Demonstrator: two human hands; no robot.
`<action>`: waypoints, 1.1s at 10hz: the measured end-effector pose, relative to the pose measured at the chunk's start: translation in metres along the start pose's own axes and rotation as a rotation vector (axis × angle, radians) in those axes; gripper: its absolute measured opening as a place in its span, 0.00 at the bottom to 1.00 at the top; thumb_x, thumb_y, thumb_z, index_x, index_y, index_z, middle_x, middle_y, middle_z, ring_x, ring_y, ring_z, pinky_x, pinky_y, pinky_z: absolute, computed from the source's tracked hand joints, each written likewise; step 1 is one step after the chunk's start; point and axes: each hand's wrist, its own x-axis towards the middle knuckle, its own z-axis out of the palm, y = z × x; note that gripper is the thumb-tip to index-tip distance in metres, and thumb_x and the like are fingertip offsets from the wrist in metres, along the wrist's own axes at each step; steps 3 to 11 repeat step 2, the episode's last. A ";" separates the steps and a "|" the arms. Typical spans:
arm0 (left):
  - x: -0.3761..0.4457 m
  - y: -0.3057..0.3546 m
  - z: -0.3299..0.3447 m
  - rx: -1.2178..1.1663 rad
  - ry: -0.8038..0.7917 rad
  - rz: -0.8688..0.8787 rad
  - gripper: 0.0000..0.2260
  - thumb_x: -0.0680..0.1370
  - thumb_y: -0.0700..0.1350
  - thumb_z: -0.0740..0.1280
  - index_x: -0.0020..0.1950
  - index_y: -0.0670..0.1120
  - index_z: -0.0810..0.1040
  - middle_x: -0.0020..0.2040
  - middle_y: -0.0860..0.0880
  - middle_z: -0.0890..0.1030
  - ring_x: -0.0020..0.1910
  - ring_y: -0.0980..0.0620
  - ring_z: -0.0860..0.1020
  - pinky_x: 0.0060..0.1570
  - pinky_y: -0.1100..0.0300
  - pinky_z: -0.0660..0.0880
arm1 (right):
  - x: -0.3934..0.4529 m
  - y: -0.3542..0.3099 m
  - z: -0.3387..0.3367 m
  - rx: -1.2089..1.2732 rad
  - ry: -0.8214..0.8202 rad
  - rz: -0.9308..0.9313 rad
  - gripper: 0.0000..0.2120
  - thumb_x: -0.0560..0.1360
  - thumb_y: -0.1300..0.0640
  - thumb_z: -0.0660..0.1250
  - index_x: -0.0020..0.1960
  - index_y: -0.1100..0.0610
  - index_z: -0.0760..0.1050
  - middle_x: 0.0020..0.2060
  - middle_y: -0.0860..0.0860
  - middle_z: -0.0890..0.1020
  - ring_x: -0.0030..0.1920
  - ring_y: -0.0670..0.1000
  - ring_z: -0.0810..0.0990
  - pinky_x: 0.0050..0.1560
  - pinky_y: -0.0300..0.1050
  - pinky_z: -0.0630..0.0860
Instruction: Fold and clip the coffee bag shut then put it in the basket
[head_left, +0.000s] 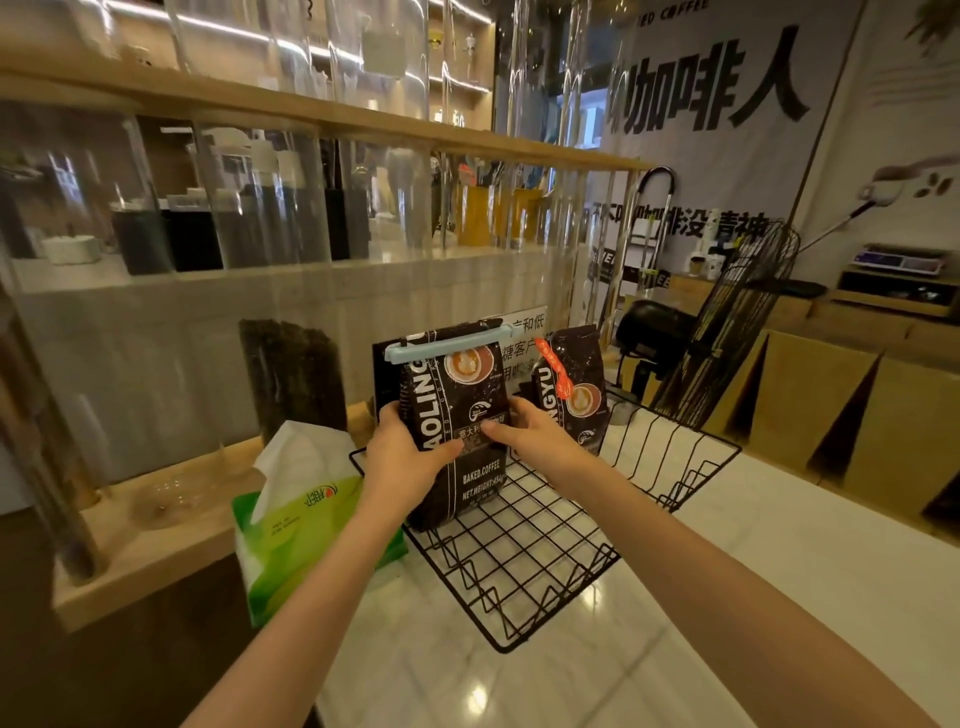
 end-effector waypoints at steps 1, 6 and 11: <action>-0.012 0.007 0.004 0.021 0.120 0.073 0.39 0.66 0.45 0.74 0.71 0.41 0.57 0.67 0.40 0.68 0.66 0.43 0.68 0.65 0.46 0.67 | -0.008 -0.006 -0.003 -0.022 0.037 -0.028 0.29 0.74 0.58 0.64 0.72 0.56 0.56 0.69 0.54 0.68 0.62 0.49 0.70 0.60 0.42 0.68; -0.031 0.019 0.005 0.075 0.193 0.130 0.42 0.69 0.48 0.72 0.73 0.41 0.49 0.71 0.40 0.60 0.70 0.42 0.61 0.69 0.47 0.60 | -0.022 -0.013 -0.004 -0.009 0.080 -0.041 0.31 0.74 0.57 0.64 0.72 0.55 0.54 0.70 0.56 0.66 0.68 0.52 0.67 0.60 0.41 0.66; -0.031 0.019 0.005 0.075 0.193 0.130 0.42 0.69 0.48 0.72 0.73 0.41 0.49 0.71 0.40 0.60 0.70 0.42 0.61 0.69 0.47 0.60 | -0.022 -0.013 -0.004 -0.009 0.080 -0.041 0.31 0.74 0.57 0.64 0.72 0.55 0.54 0.70 0.56 0.66 0.68 0.52 0.67 0.60 0.41 0.66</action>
